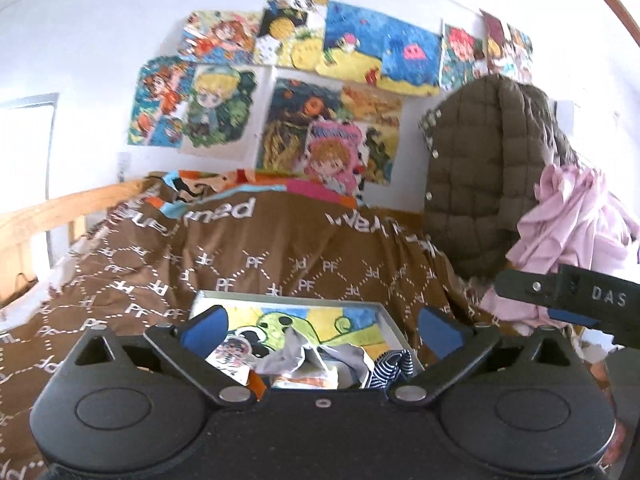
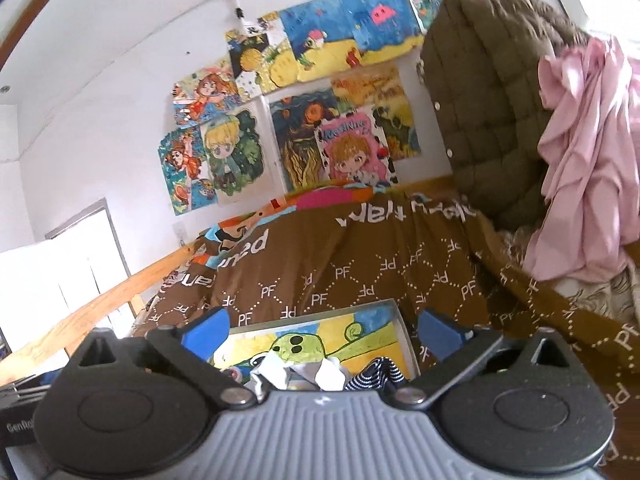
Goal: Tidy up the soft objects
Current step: 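Lift both open tools up away from the tray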
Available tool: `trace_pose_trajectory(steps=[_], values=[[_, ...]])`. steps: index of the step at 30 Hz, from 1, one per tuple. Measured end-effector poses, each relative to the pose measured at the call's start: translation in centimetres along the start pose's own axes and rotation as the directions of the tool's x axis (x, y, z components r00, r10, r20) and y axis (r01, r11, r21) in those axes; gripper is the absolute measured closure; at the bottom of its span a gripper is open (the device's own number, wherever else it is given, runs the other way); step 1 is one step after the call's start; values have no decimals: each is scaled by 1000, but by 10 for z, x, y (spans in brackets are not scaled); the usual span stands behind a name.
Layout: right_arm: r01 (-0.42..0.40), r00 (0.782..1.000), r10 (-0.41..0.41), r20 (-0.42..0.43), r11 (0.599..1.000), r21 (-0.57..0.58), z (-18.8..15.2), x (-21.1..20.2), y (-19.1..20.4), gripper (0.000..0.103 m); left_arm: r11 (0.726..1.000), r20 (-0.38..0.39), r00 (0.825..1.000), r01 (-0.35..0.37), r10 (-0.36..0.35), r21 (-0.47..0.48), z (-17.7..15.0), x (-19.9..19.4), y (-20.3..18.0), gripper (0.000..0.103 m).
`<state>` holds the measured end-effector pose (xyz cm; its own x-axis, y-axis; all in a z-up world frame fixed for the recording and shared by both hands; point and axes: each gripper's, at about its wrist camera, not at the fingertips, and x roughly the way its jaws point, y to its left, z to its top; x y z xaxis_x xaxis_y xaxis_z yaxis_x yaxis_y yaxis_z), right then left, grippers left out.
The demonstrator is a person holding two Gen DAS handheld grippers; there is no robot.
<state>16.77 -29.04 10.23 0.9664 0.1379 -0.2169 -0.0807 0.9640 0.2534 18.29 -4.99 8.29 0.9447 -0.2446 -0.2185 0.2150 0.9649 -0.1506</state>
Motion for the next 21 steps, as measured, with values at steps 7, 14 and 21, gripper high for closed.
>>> trace_pose_trajectory(steps=[7, 14, 21], values=[[-2, 1000, 2, 3, 998, -57, -10, -29, 20, 0, 999, 50, 998, -41, 42, -25, -2, -38, 3, 1], [-11, 1000, 12, 18, 996, -87, -22, -54, 31, 0, 997, 74, 994, -75, 77, -31, -6, -67, 4, 1], [-40, 998, 45, 49, 994, -103, -34, -76, 36, 0, 996, 80, 992, -93, 94, -13, -13, -92, 4, 1]])
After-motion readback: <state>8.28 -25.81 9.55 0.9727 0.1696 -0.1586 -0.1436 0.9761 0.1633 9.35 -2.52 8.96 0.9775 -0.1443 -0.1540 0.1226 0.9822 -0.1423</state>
